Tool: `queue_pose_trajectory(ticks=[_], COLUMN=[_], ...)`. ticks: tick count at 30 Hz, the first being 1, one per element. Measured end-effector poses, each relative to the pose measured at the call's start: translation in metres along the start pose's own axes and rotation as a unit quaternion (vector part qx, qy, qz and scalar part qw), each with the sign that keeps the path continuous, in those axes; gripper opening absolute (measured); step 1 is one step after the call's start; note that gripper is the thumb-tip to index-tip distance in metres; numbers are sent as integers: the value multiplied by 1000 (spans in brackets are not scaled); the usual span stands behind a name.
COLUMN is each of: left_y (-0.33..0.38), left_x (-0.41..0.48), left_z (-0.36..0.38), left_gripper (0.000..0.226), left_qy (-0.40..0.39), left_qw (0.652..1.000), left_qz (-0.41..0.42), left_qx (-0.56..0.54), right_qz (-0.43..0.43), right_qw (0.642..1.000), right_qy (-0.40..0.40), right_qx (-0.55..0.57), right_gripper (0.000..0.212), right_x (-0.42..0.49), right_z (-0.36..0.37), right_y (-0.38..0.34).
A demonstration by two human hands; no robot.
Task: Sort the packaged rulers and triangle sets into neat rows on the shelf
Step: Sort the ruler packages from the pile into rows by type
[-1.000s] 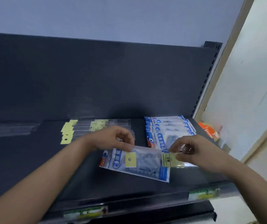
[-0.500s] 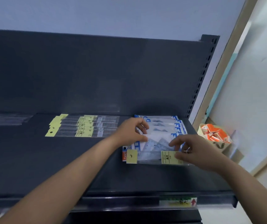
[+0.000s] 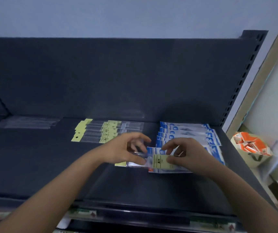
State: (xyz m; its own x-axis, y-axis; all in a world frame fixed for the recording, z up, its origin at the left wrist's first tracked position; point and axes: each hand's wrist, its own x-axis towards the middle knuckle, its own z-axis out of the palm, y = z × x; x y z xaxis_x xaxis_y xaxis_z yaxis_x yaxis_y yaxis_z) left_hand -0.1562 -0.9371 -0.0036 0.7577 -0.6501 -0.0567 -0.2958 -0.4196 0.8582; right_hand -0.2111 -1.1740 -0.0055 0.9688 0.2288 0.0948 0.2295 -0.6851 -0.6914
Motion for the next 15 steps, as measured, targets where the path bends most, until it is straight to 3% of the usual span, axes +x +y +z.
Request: queue_pose_trajectory(ticks=[7, 12, 15], left_y=[-51, -98, -117], left_x=[-53, -68, -58], left_z=[-80, -135, -151], left_gripper=[75, 58, 48], left_qy=[63, 136, 156], left_qw=[996, 990, 986], left_qz=[-30, -21, 13], left_qx=[-55, -36, 52], right_qz=[-2, 45, 71], right_qw=[997, 994, 985], right_qy=[-19, 48, 109], right_qx=[-69, -84, -113], right_gripper=[21, 10, 9], right_x=[41, 70, 88], right_z=[53, 90, 101], right_y=[-42, -69, -78])
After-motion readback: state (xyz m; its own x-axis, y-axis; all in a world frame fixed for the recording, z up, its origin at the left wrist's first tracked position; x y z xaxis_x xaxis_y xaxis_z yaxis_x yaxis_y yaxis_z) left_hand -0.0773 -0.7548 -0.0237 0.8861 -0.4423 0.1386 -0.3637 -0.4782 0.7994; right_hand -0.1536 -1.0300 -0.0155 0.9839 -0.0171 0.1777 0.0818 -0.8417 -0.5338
